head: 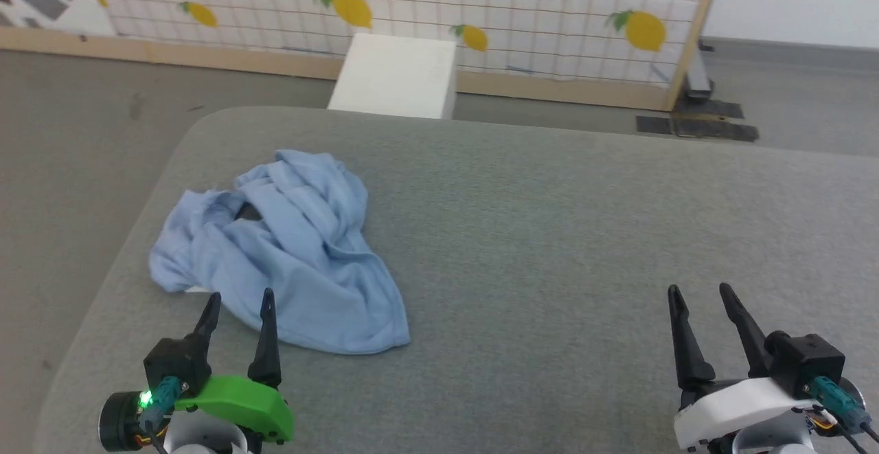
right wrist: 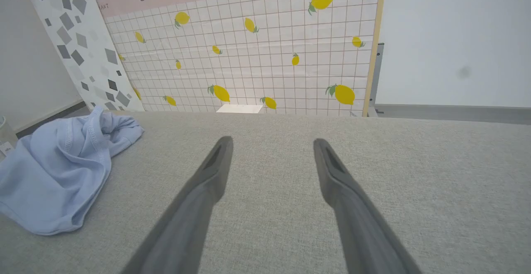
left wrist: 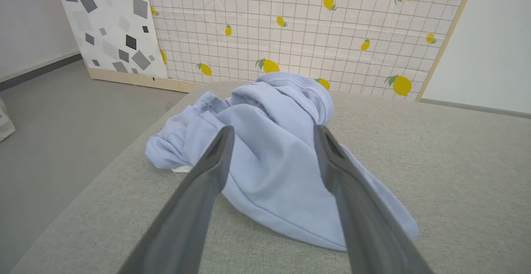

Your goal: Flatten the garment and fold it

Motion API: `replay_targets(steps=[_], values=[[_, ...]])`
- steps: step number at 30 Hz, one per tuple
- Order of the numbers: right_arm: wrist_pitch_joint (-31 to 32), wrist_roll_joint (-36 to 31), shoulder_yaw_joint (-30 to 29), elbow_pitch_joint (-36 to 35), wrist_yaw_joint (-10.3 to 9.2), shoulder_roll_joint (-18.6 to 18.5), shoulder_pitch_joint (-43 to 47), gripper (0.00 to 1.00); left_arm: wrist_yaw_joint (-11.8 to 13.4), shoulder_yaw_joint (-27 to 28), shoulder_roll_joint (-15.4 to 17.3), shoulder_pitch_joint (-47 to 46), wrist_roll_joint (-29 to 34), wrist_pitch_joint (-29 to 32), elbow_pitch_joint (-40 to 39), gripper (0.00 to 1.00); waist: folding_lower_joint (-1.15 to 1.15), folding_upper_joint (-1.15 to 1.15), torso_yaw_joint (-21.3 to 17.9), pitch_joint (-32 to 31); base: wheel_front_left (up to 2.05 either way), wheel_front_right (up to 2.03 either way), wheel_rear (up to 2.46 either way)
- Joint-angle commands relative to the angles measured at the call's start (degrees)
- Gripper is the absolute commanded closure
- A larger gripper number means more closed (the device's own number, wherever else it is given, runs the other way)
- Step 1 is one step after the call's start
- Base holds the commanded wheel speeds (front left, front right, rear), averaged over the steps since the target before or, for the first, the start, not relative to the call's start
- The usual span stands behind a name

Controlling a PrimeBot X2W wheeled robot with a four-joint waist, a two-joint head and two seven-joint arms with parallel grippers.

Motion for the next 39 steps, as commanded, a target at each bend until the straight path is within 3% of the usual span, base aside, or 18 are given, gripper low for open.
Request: replay_targets(steps=[1,13,23,29,39], values=[[-0.6,0.7,0.2,0.5,-0.07,0.1,0.3,0.00,-0.4,0.2,0.5,-0.6,-0.2,-0.6,0.5,0.00,0.00,0.20,3.4,-0.2,0.00,0.00,0.00],[-2.1,2.2,1.5,2.9,-0.08,0.1,0.4,0.00,-0.7,0.1,1.2,0.0,-1.1,-2.0,2.0,0.00,0.00,0.23,14.3,-0.5,0.00,0.00,0.00],[-3.3,3.5,1.8,4.9,-0.08,0.1,0.2,0.00,-0.9,0.3,1.6,0.2,-2.2,-3.2,3.2,0.00,0.00,0.25,21.2,-0.8,0.00,0.00,0.00],[-3.9,4.2,2.1,5.7,-0.09,0.1,0.3,0.00,-0.8,0.5,1.8,0.5,-2.8,-3.8,3.6,0.00,0.00,0.26,23.2,-0.9,0.00,0.00,0.00],[-3.9,4.3,2.7,5.7,-0.09,0.1,-0.2,0.00,-0.7,0.7,1.7,0.3,-3.5,-3.8,3.2,0.00,0.00,0.26,21.7,-0.2,0.00,0.00,0.00]])
